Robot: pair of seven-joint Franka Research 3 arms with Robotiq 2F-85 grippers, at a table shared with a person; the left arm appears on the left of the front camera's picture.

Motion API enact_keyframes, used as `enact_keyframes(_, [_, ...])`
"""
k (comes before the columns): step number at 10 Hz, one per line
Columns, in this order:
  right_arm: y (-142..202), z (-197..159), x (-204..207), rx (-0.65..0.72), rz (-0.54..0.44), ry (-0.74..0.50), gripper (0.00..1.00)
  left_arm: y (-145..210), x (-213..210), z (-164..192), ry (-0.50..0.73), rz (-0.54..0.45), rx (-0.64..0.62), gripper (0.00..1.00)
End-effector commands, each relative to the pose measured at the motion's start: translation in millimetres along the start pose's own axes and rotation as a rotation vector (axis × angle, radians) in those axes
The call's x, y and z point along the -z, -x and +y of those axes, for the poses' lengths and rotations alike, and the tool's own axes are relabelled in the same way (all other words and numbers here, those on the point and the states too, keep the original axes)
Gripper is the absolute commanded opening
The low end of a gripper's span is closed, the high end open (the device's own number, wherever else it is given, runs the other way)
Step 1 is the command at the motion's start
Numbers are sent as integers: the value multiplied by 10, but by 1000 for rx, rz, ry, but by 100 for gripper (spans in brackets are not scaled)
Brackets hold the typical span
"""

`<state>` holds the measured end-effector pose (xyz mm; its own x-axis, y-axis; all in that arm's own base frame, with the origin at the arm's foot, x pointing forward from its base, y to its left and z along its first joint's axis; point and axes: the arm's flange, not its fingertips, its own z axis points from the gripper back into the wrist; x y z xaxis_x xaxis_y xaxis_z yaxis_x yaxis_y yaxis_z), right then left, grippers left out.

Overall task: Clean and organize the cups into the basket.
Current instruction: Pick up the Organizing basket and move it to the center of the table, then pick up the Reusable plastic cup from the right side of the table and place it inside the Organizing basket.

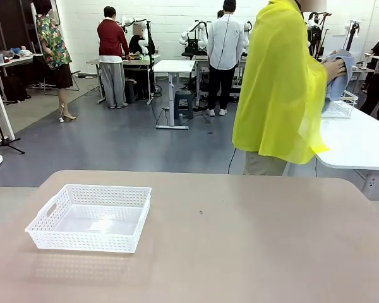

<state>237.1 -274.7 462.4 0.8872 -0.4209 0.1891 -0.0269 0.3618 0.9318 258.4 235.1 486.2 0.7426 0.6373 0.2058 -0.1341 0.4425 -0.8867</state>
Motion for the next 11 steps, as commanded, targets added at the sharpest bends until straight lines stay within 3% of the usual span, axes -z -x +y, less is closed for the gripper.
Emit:
enact_keyframes(1, [15, 4, 14, -6, 1, -12, 100, -4, 18, 1, 11, 7, 2, 100])
enact_keyframes(11, [15, 4, 14, -6, 1, -12, 100, -4, 18, 1, 11, 7, 2, 100])
